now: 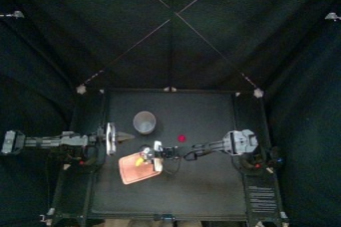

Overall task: Pick the banana then place it on the pink plate
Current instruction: Drop banana on the pink plate and return to neutral

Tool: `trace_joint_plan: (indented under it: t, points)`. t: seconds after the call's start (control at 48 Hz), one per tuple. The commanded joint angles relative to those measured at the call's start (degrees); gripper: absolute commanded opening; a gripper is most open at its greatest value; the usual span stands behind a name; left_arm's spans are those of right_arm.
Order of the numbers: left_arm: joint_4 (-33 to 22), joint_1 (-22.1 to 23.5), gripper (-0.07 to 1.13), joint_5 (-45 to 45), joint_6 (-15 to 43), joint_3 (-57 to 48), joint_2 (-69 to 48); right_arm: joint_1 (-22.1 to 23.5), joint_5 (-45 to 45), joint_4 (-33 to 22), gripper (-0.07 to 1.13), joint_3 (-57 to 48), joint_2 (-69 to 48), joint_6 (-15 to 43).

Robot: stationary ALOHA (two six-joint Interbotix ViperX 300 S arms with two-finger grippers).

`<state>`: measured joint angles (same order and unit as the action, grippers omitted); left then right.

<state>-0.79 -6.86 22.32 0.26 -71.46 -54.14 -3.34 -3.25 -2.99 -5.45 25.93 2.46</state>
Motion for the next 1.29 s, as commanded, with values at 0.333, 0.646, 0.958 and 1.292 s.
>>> trace_joint_plan:
  t: [0.333, 0.646, 0.958, 1.292]
  points:
    - [-0.1, -0.4, -0.02, 0.5, 0.1, -0.9, 0.3, -1.2, -2.5, 4.6, 0.92, 5.1, 1.8, -0.1]
    - [0.0, -0.3, -0.02, 0.4, -0.1, -2.3, 0.3, 1.1, 16.1, 8.8, 0.92, -11.8, -9.8, -0.1]
    - [0.1, -0.4, -0.02, 0.0, 0.0, -2.9, 0.3, 3.6, 42.2, 12.6, 0.92, -35.0, -24.9, -0.2]
    - [0.2, -0.4, -0.02, -0.1, 0.1, -3.3, 0.3, 3.5, 48.6, 15.0, 0.93, -46.0, -36.7, -0.2]
